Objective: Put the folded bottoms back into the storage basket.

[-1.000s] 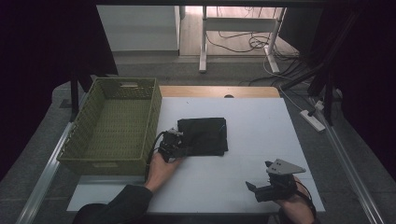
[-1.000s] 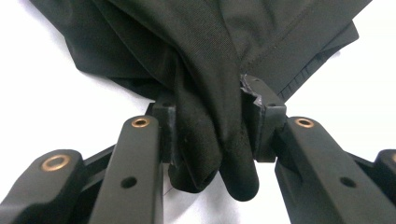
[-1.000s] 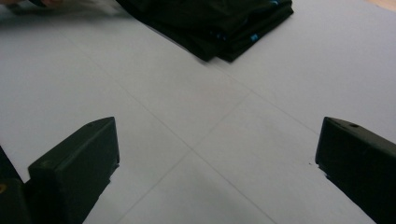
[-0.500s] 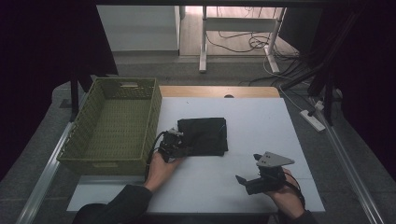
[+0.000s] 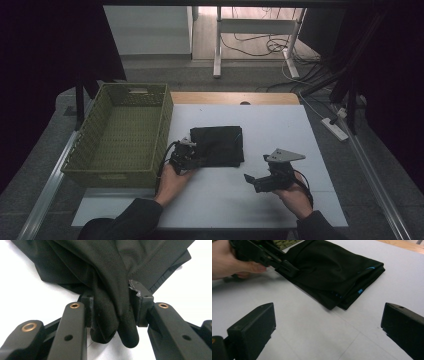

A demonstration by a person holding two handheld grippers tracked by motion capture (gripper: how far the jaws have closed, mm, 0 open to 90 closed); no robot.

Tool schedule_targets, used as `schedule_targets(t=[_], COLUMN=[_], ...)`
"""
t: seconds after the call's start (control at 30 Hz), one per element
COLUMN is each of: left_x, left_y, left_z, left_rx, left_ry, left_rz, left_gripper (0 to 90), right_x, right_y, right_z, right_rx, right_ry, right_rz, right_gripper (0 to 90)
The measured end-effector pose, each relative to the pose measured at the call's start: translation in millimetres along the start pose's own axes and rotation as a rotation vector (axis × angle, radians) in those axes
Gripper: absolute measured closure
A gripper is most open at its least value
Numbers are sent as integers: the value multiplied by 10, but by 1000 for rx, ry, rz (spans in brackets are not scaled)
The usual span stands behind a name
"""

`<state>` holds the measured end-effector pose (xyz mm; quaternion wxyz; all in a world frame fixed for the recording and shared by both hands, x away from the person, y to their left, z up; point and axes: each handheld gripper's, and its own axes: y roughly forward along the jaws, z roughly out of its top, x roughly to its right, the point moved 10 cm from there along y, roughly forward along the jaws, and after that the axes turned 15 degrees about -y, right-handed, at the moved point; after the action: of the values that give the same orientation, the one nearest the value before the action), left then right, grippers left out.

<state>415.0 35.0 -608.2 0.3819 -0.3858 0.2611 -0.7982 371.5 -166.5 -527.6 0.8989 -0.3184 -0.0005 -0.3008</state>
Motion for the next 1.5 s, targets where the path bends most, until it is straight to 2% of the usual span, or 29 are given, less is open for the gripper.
schedule_targets(t=[0.43,0.53,0.7,0.73,0.87,1.0,1.5], left_x=[2,1,0,-1,-1,-1,1], left_y=[2,3,4,4,5,6,10], left_z=[-3,-3,-4,-4,-4,-4,-3], left_rx=[8,13,15,17,18,17,19], left_ry=[3,8,11,14,15,14,6], left_rz=[3,2,-1,-1,-2,-2,-8], left_gripper=[623,622,622,620,618,618,617], right_x=[244,318,383,406,440,483,805], right_y=[278,386,499,560,644,739,1066], right_z=[21,25,36,39,52,84,201], right_rx=[-39,-66,-93,-106,-123,-146,-187], right_ry=[8,6,9,29,50,44,52], right_rz=[-29,-39,-36,-27,-16,-7,-39], right_gripper=[2,1,1,1,1,0,0])
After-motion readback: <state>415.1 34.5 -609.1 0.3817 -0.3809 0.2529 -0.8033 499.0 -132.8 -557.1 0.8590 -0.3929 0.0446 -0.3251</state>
